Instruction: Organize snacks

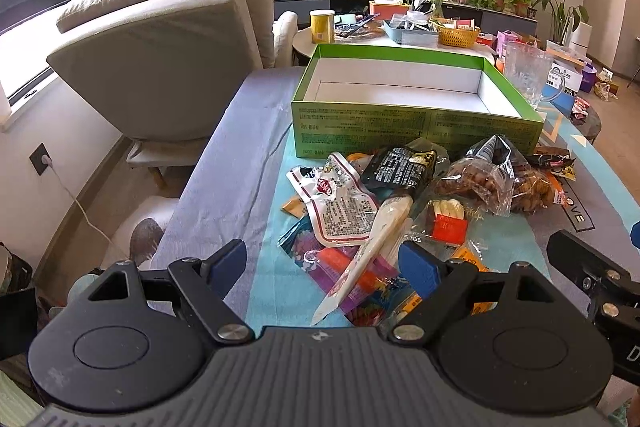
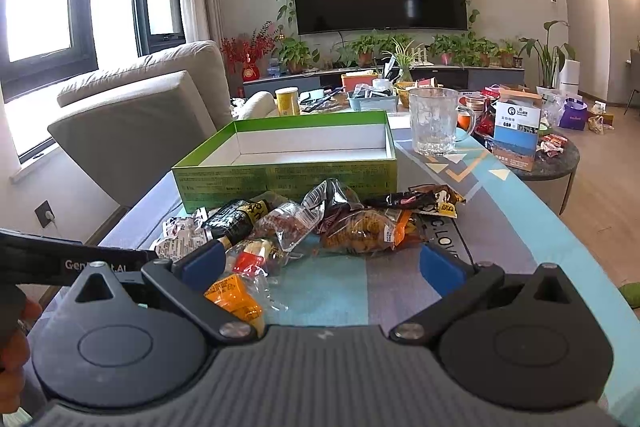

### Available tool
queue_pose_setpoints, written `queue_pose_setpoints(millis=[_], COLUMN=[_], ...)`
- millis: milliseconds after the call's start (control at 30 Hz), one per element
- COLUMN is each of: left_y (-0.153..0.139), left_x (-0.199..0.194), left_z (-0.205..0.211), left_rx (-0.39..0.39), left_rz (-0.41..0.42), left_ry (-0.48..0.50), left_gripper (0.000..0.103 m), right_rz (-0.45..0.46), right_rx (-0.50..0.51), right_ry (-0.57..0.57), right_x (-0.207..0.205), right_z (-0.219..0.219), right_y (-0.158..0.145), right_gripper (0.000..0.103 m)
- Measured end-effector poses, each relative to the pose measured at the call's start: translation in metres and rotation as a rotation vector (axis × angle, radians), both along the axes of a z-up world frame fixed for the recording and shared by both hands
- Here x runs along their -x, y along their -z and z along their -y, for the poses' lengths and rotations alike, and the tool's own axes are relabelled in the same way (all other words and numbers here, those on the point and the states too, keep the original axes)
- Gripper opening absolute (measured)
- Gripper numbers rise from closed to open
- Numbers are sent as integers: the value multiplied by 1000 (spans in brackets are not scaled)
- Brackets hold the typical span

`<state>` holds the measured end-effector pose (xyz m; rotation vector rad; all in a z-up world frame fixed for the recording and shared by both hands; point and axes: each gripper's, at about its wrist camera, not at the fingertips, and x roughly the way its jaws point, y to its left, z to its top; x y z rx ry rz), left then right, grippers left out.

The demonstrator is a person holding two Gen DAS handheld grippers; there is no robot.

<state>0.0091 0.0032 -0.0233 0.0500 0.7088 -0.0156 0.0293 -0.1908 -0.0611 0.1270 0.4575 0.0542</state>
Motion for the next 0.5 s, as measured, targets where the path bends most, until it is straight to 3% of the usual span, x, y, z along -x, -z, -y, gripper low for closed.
queue_pose_setpoints(millis=[500], left_y=[2], left_x=[0], left_z=[1], left_rx=[4], left_rz=[-2], left_ry=[-6], left_gripper=[83], right_rz=[-4], right_rx=[-7], right_ry=[0], right_x=[1], right_z=[1], right_y=[1], right_gripper=[51])
